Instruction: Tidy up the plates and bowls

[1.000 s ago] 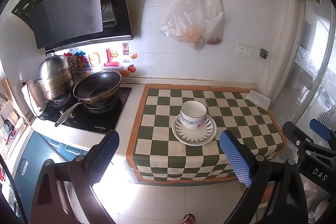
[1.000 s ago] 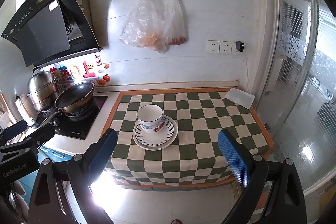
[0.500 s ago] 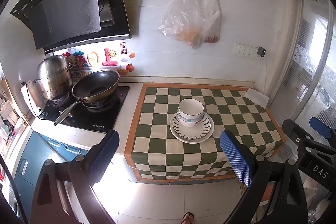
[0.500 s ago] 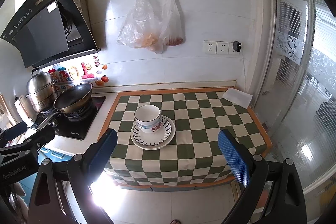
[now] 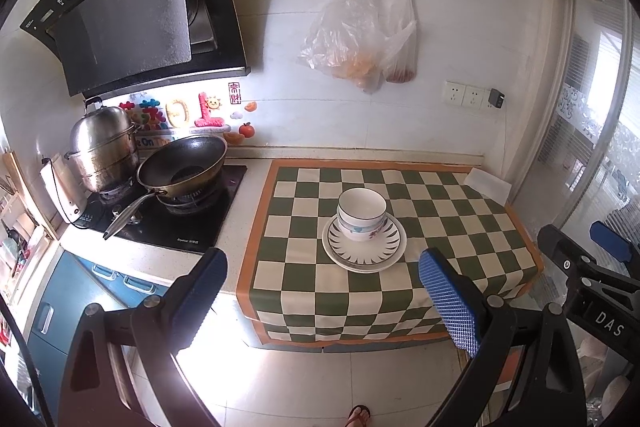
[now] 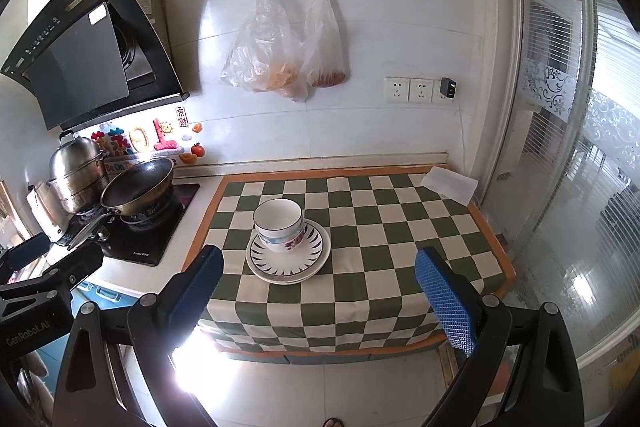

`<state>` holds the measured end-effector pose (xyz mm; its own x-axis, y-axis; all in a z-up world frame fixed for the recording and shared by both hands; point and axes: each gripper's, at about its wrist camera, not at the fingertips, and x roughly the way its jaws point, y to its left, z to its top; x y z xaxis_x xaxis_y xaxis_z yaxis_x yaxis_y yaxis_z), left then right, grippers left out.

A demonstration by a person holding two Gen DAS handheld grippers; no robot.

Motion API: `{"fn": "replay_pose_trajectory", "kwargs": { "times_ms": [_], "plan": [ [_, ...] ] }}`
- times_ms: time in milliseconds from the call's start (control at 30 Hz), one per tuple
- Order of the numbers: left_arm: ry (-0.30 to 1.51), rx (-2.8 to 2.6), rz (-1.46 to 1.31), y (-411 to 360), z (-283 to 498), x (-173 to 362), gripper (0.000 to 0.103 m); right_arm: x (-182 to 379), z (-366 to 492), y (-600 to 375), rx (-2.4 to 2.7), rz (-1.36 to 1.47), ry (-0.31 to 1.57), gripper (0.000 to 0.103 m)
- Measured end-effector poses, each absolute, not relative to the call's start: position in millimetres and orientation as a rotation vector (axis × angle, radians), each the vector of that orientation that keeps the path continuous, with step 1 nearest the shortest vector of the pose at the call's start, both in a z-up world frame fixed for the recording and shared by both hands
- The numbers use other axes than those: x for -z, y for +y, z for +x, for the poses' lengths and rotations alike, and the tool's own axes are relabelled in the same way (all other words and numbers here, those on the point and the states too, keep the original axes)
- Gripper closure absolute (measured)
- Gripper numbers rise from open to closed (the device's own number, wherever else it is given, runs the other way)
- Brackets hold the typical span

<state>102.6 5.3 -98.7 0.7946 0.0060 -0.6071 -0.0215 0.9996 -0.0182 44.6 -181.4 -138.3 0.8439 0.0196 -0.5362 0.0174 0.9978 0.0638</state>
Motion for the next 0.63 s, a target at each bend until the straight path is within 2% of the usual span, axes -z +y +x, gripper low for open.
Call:
{"fn": "replay_pose_trajectory", "kwargs": {
  "times_ms": [633],
  "plan": [
    [0.652, -0.017, -0.028, 12.8, 99.4, 96.6, 0.005, 137.6, 42.4, -177.3, -0.001, 0.066, 0.565, 0.004]
  ]
}}
